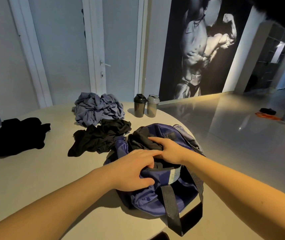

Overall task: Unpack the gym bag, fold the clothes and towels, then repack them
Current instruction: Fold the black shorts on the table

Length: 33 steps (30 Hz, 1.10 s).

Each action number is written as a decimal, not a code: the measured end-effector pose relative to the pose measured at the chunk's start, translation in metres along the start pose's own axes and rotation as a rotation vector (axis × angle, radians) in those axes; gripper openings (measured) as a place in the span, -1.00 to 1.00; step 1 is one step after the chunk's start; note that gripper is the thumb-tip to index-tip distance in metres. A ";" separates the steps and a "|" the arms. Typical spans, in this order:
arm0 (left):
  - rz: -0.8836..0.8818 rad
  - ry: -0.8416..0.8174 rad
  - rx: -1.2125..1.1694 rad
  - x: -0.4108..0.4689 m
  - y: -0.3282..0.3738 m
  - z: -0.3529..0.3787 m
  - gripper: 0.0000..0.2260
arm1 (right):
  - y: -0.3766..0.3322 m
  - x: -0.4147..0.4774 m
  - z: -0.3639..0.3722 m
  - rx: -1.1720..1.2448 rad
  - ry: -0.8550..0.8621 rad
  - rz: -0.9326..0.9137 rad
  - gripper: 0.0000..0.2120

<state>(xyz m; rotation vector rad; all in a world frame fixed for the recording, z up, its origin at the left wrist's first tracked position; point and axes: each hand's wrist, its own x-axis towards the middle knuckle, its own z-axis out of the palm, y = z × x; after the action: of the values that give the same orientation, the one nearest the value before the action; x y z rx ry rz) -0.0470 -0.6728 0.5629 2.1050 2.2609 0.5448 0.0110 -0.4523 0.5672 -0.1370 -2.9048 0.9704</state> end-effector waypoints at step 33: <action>-0.075 -0.241 0.082 0.013 -0.016 -0.012 -0.68 | 0.001 -0.007 -0.028 -0.639 0.014 0.278 -0.54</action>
<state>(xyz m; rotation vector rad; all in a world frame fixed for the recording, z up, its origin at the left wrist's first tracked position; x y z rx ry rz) -0.0666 -0.6642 0.5727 1.9856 2.2480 0.1863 0.0204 -0.4356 0.5890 -0.5870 -3.1164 0.0184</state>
